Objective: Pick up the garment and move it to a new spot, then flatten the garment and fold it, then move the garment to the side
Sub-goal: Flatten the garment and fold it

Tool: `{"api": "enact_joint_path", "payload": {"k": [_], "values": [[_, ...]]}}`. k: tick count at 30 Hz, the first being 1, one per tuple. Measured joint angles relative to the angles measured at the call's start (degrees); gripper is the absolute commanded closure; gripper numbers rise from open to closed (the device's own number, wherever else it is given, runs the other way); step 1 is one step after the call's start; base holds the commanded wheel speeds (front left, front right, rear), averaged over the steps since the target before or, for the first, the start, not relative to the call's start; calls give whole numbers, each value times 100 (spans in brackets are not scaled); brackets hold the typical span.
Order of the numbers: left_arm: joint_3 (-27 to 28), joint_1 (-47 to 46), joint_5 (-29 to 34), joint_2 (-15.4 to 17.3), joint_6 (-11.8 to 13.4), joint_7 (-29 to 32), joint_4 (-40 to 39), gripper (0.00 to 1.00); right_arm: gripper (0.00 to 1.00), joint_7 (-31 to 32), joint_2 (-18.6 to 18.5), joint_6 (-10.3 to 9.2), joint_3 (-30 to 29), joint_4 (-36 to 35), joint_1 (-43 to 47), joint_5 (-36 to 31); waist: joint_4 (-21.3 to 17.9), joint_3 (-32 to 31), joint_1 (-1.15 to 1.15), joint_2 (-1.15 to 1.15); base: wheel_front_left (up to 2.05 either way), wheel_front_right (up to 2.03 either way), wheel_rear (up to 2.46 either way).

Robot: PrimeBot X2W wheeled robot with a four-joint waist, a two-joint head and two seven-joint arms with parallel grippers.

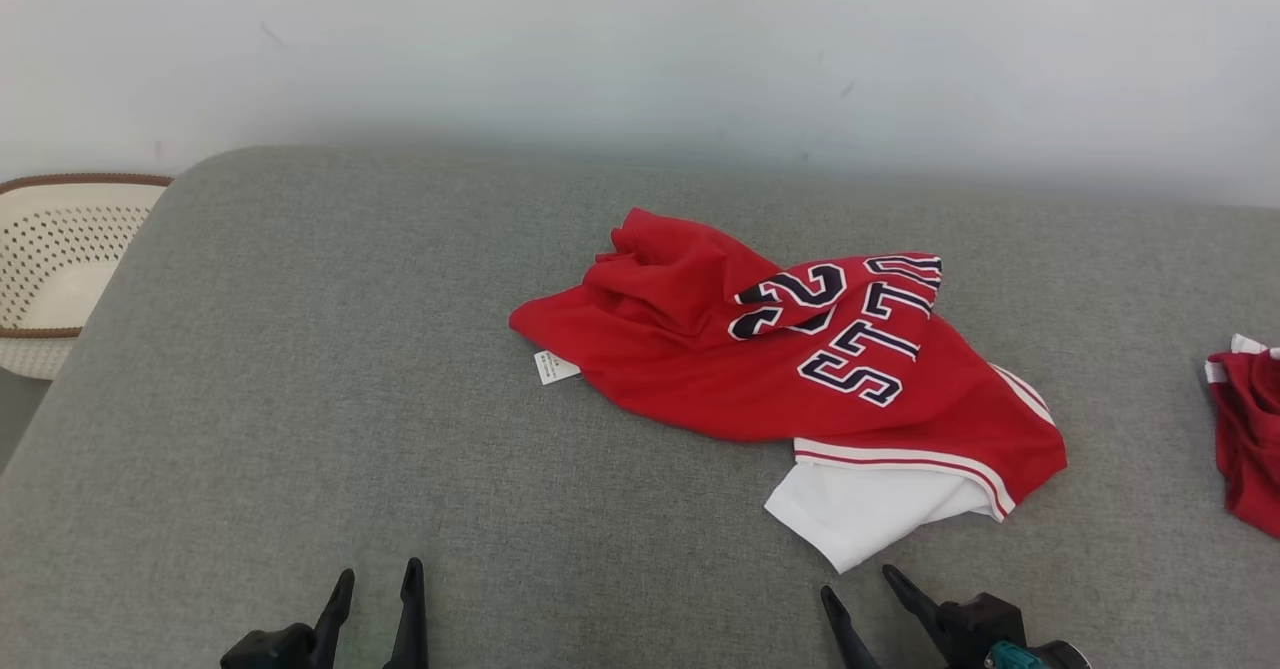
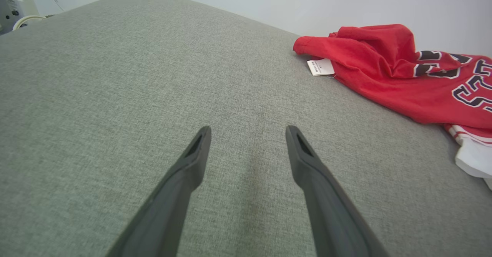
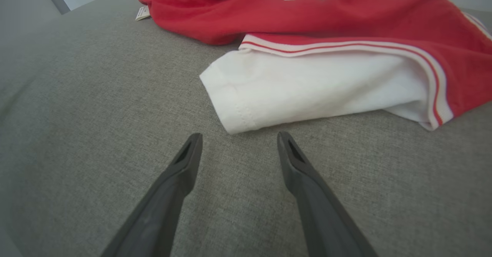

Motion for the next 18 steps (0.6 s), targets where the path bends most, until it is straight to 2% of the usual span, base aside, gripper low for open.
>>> {"api": "enact_joint_path", "payload": {"k": [6, 12, 13, 14, 15, 16, 17, 18], "values": [[-11, -10, -89, 0, -2, 0, 3, 0, 0, 0, 82, 0, -188, 189, -230, -70, 111, 71, 0, 0, 0, 0, 0], [-9, -10, -216, 0, -24, 0, 38, 0, 0, 0, 261, 0, -560, 593, -435, -450, 223, 105, 0, 0, 0, 0, 0], [-10, -9, -248, 1, -26, 0, 47, 0, 3, 0, 291, 0, -606, 670, -458, -499, 240, 108, 0, 0, 0, 0, 0], [-8, -9, -246, 1, -49, 0, 45, 0, 37, 0, 323, 0, -661, 744, -475, -542, 255, 111, 0, 0, 0, 0, 0], [1, -9, -246, 1, -55, 0, 36, 0, 76, -1, 350, 0, -717, 793, -491, -582, 267, 113, 0, 0, 0, 0, 0], [14, -10, -246, 0, -71, 0, 34, 0, 76, -1, 377, 0, -792, 822, -517, -625, 276, 117, 0, 0, 0, 0, 0], [31, -10, -240, 1, -83, 0, 29, 0, 100, -1, 390, 0, -871, 845, -569, -635, 280, 122, 0, 0, 0, 0, 0], [31, -10, -240, 1, -83, 0, 29, 0, 100, -1, 390, 0, -871, 845, -569, -635, 280, 122, 0, 0, 0, 0, 0]]}}
